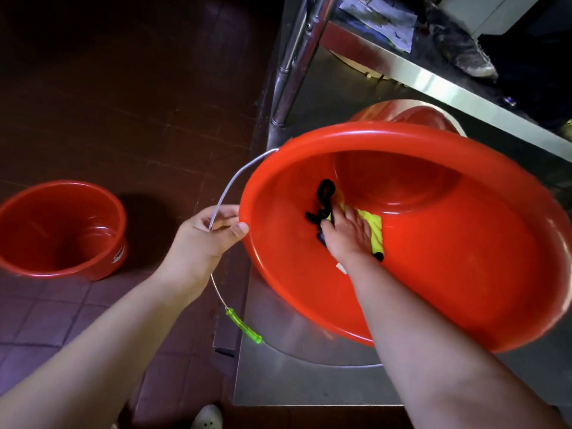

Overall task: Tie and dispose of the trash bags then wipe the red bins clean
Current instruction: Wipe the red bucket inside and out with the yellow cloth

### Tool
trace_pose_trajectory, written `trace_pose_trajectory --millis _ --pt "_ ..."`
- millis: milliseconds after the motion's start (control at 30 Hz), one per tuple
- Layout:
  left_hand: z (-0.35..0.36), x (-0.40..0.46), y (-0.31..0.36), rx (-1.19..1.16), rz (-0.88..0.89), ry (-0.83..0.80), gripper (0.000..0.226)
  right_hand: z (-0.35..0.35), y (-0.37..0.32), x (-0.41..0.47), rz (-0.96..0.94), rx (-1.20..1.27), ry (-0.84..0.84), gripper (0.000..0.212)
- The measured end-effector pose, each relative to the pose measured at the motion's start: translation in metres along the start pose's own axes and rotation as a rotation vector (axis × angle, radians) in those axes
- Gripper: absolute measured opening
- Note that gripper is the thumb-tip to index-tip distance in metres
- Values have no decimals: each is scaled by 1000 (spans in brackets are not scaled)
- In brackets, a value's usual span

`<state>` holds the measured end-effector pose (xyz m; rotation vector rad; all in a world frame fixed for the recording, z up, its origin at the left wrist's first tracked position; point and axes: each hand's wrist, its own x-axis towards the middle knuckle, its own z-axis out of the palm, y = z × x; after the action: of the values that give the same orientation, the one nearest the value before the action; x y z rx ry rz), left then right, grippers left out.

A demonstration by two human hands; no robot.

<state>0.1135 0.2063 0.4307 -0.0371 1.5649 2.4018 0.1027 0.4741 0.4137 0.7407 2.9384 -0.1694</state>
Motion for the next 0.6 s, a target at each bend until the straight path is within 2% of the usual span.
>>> trace_pose_trajectory --millis 100,167,300,433,600 --pt "-5 -17 -26 -134 -166 -62 21 2 -4 -2 13 -20 -43 59" --pt "-4 -30 -40 -125 -218 -108 23 2 -11 -14 16 -1 -53 61" --pt "6 -35 -41 -130 -152 -27 11 8 -36 -74 -100 120 -29 60" --pt "6 -32 -27 -74 -106 60 12 11 -58 -146 -269 250 -89 68" --pt "1 -27 5 21 -27 49 11 7 -49 -138 -324 206 -160 60"
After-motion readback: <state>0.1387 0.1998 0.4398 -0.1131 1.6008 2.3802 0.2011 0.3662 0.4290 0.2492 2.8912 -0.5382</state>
